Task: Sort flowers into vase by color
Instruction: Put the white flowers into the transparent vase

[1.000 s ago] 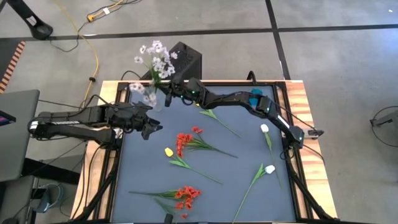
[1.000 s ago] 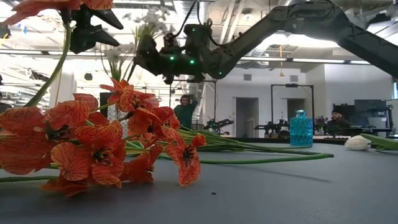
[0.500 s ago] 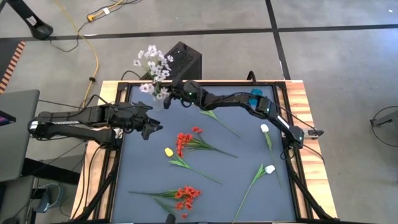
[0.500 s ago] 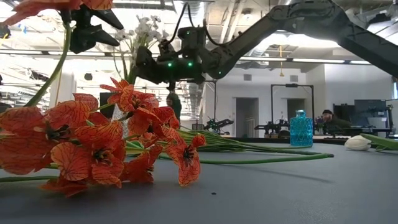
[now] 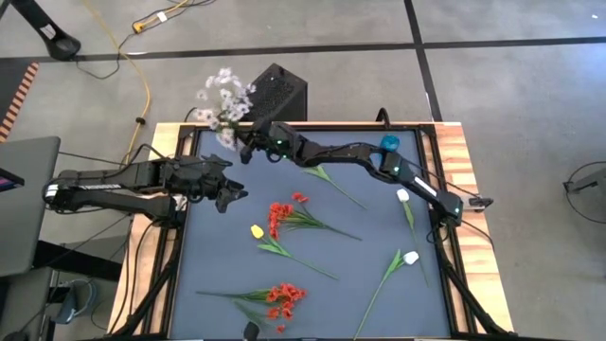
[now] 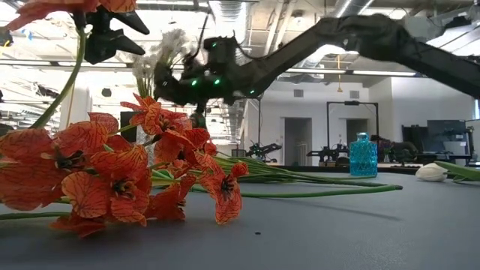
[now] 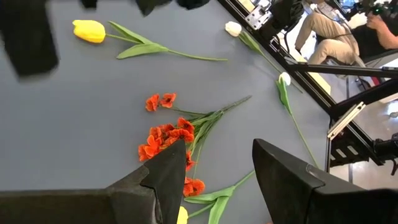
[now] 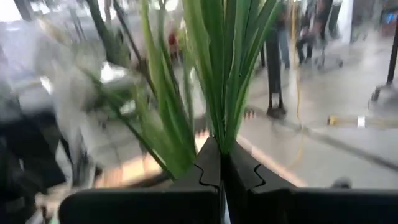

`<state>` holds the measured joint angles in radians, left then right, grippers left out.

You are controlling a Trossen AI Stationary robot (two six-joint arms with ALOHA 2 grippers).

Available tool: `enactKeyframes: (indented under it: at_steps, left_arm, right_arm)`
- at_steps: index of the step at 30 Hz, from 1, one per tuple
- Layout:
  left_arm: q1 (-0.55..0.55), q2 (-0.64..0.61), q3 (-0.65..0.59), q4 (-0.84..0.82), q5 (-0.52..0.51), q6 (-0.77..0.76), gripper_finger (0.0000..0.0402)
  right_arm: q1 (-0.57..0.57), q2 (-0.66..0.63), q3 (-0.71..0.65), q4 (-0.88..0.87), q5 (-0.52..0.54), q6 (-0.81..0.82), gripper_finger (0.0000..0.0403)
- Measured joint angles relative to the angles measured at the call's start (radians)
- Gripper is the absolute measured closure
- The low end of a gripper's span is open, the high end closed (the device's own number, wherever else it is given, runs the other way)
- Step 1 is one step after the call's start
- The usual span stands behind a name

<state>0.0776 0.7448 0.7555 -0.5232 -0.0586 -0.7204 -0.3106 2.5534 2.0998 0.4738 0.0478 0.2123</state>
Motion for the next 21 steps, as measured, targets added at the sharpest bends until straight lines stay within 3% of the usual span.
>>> enactKeyframes:
  at_steps: [4,11,21]
  left_arm:
    - [0.0,-0.001,0.0,0.001,0.025,-0.002,0.0228]
    - [0.0,-0.001,0.0,0.0,0.019,0.009,0.0228]
    - [0.0,-0.001,0.0,-0.001,0.018,0.018,0.0228]
  right_arm:
    - [-0.003,0.027,0.069,-0.045,-0.023,-0.001,0.0377]
    - [-0.014,0.027,0.069,-0.08,-0.023,-0.004,0.0373]
    - [-0.019,0.022,0.069,-0.169,-0.023,-0.011,0.026]
